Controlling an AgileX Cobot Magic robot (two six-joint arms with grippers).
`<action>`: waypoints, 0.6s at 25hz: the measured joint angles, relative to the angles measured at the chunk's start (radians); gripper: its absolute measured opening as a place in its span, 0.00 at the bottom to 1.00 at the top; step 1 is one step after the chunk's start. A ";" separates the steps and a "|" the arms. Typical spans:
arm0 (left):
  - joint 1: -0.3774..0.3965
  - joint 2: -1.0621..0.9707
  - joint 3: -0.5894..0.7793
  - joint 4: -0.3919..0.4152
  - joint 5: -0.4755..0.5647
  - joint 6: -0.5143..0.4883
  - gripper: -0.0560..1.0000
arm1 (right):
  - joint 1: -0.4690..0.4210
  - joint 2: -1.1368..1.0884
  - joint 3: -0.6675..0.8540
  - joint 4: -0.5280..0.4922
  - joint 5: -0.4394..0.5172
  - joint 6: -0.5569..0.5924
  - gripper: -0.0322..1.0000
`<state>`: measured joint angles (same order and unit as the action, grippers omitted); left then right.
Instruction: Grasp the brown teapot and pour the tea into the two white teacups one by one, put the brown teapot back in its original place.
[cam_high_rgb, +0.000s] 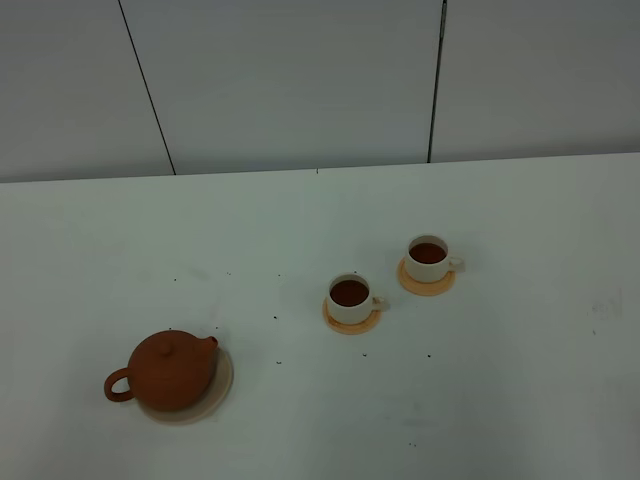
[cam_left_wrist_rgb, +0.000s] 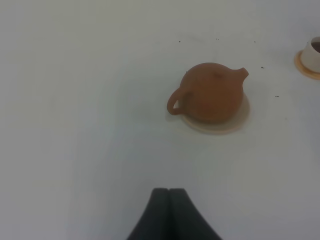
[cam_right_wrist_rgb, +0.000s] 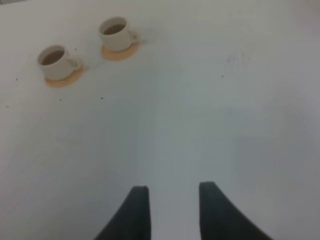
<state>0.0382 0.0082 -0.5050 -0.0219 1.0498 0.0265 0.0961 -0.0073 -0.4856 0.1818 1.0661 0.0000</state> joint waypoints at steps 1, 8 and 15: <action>0.000 0.000 0.000 0.000 0.000 0.000 0.07 | 0.000 0.000 0.000 0.000 0.000 0.000 0.26; 0.000 0.000 0.000 0.000 0.000 0.000 0.07 | 0.000 0.000 0.000 0.000 0.000 0.000 0.26; 0.000 0.000 0.000 0.000 0.000 0.000 0.07 | 0.000 0.000 0.000 0.000 0.000 0.000 0.26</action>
<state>0.0382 0.0082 -0.5050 -0.0219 1.0498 0.0265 0.0961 -0.0073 -0.4856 0.1818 1.0661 0.0000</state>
